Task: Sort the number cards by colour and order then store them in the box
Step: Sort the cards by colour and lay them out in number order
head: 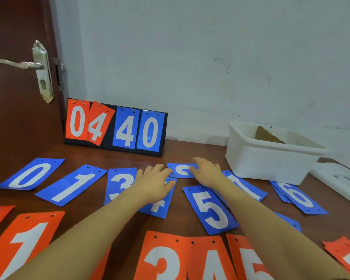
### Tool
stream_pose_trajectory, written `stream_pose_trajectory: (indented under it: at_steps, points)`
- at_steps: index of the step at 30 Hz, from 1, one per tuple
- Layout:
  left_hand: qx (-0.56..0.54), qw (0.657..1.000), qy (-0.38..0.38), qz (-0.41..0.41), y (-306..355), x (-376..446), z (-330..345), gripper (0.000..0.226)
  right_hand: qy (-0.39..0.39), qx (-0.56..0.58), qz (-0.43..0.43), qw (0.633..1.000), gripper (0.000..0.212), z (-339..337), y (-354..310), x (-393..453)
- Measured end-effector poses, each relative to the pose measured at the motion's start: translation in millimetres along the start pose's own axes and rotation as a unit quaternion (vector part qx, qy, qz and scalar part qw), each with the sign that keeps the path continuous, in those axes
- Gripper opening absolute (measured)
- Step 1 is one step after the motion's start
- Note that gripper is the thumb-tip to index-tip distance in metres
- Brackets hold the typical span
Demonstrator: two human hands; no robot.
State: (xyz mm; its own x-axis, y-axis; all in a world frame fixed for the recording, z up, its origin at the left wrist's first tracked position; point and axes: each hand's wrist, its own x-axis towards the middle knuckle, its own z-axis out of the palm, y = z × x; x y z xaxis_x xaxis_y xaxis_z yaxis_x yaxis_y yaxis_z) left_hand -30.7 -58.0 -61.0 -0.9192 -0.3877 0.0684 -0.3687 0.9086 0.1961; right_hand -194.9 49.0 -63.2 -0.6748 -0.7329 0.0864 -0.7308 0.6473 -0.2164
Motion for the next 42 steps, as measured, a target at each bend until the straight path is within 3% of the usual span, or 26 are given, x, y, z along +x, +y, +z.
stream_pose_trajectory:
  at_steps: [4, 7, 12, 16, 19, 21, 23, 25, 27, 29, 32, 35, 38, 40, 42]
  points:
    - [-0.005, 1.000, -0.013, -0.023, 0.7, 18.9, 6.2, 0.053, -0.085, -0.035, 0.011, 0.996, 0.060, 5.3, 12.1, 18.5]
    - [-0.019, 1.000, -0.004, -0.019, -4.5, 29.9, 9.4, 0.053, -0.098, -0.083, 0.025, 0.991, 0.067, -0.8, 15.1, 23.8]
    - [-0.020, 0.999, -0.045, -0.012, -5.4, 42.2, 13.2, 0.055, -0.093, -0.053, 0.043, 0.993, 0.054, -7.6, 18.7, 29.6]
    - [-0.033, 0.999, -0.026, -0.019, -2.0, 46.9, 14.0, 0.058, 0.001, -0.028, -0.011, 1.000, 0.036, -3.1, 19.8, 26.6]
    - [-0.130, 0.990, 0.037, -0.039, 2.3, 46.8, 13.2, 0.068, 0.097, 0.161, -0.053, 0.981, 0.011, -8.5, 13.3, 18.2]
    - [-0.292, 0.950, 0.106, -0.037, 10.8, 45.5, 6.8, 0.076, 0.158, 0.254, -0.050, 0.953, 0.003, -20.9, 7.9, 11.0]
    - [-0.429, 0.884, 0.184, -0.024, 24.0, 43.0, -2.5, 0.082, 0.188, 0.326, -0.032, 0.926, 0.006, -35.2, 3.2, 2.5]
    - [-0.503, 0.830, 0.235, -0.041, 37.0, 38.2, -11.5, 0.086, 0.185, 0.423, -0.009, 0.887, 0.009, -45.9, 0.4, -10.4]
    - [-0.545, 0.794, 0.264, -0.057, 47.5, 31.4, -16.5, 0.075, 0.152, 0.481, 0.005, 0.863, 0.006, -50.9, -0.2, -27.9]
    - [-0.550, 0.782, 0.290, -0.047, 52.3, 25.5, -15.0, 0.059, 0.123, 0.456, 0.001, 0.881, 0.007, -47.2, 2.9, -44.9]
    - [-0.530, 0.792, 0.301, -0.033, 47.6, 13.6, -15.3, 0.052, 0.087, 0.363, -0.005, 0.928, 0.015, -39.4, 13.5, -64.0]
    - [-0.495, 0.816, 0.297, -0.032, 32.3, 0.8, -19.0, 0.051, 0.026, 0.140, -0.030, 0.989, 0.023, -28.0, 31.3, -75.2]
    - [-0.452, 0.850, 0.268, -0.041, 24.2, -12.7, -17.7, 0.047, -0.050, -0.019, 0.016, 0.998, 0.048, -15.1, 40.1, -90.6]
    - [-0.452, 0.859, 0.235, -0.038, 25.5, -18.0, -11.9, 0.046, -0.088, -0.002, 0.036, 0.995, 0.052, -9.0, 38.2, -96.6]
    - [-0.440, 0.873, 0.206, -0.034, 29.3, -20.6, -5.6, 0.045, -0.068, 0.058, 0.051, 0.995, 0.046, -7.9, 34.8, -97.7]
